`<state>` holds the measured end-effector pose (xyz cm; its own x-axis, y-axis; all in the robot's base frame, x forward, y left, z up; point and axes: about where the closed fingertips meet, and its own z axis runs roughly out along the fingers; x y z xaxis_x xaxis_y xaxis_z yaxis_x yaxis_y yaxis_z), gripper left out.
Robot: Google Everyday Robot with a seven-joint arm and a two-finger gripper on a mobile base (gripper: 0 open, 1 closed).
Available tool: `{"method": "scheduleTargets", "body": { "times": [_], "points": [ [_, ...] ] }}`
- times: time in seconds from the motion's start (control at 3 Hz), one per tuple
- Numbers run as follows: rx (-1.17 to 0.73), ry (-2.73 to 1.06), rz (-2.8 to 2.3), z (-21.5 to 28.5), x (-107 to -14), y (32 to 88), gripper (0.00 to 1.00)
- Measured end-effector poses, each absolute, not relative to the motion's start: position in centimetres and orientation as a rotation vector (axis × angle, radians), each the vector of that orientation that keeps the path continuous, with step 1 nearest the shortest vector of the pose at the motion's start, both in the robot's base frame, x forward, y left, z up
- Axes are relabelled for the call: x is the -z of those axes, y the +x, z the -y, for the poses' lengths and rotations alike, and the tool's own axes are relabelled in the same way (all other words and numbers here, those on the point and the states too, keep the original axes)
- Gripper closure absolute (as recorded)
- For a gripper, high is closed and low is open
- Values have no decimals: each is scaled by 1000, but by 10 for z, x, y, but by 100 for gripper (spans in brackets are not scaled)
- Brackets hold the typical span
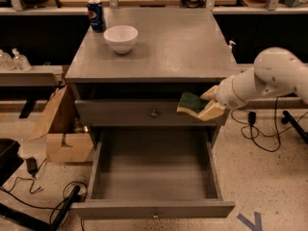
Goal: Pick sponge from middle drawer and place on counter
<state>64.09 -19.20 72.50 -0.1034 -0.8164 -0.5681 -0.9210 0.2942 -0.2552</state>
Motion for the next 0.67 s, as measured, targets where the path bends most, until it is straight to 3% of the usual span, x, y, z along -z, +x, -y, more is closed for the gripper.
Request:
{"method": "scheduleTargets", "body": {
  "times": [0.33, 0.67],
  "points": [
    [-237, -1579, -1964, 204, -786, 630, 100],
    [-231, -1584, -1964, 203, -790, 630, 100]
  ]
}}
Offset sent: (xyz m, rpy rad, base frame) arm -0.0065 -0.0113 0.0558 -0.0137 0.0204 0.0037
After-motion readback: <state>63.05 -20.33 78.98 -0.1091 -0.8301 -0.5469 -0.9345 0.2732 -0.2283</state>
